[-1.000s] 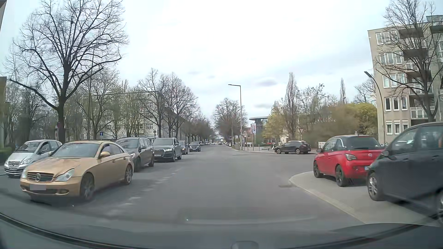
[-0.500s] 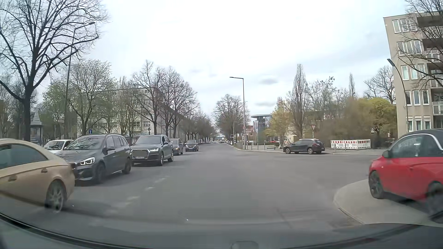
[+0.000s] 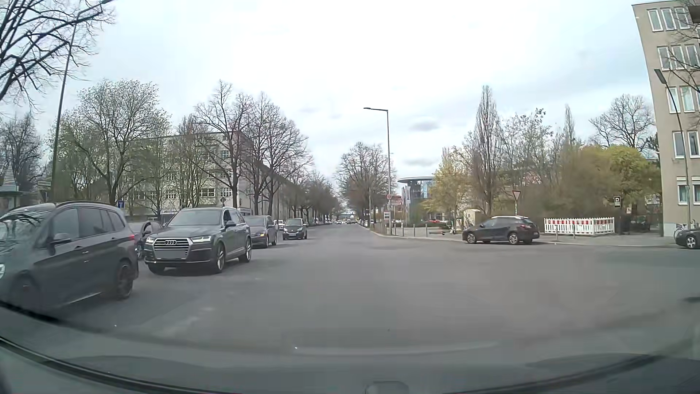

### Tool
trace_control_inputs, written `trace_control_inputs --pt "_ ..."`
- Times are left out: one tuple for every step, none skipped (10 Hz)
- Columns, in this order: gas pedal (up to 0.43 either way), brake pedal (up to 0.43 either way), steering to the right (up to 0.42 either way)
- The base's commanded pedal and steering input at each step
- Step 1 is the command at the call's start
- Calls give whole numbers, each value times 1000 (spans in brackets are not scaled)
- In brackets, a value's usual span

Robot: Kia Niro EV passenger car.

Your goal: Follow the waypoints while adhering to traffic rules and regulations

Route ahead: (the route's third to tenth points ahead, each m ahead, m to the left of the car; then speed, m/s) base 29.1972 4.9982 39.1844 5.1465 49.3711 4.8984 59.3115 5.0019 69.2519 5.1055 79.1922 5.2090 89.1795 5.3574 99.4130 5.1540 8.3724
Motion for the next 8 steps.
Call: trace_control_inputs --pt "0 0 0" --pt "0 0 0" --pt "79 0 1" --pt "130 0 1" --pt "150 0 0" --pt "169 0 1" --pt "169 0 1" --pt "169 0 0"
